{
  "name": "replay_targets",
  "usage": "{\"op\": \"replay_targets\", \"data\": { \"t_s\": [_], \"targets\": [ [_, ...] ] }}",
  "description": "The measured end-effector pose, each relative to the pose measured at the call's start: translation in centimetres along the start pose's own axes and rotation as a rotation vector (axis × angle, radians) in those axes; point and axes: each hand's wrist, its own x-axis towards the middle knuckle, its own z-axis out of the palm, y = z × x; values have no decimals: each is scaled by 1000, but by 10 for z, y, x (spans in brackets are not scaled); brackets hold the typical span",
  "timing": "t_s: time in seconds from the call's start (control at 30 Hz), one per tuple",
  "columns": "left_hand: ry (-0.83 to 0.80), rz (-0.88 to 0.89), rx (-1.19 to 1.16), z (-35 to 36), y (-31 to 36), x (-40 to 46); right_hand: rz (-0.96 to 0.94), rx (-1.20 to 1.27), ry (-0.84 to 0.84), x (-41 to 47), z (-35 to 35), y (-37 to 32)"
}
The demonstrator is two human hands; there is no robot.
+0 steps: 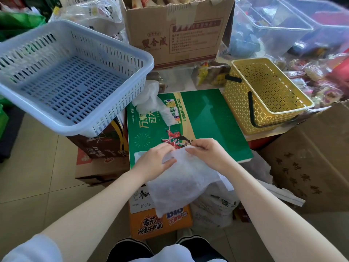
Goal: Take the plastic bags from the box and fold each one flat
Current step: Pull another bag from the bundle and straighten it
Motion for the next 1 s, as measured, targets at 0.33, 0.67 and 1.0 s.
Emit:
{"op": "replay_targets", "data": {
  "t_s": [0.33, 0.67, 1.0],
  "targets": [
    [-509, -278, -45, 2, -29, -8, 0, -363, -346, -18, -21, 25],
    [-379, -340, 52, -15, -58, -18, 83, -806, 57, -25, -19, 74],
    [-387, -358, -72, -15, -64, -25, 145, 1072, 76, 7, -19, 11]
  ]
}}
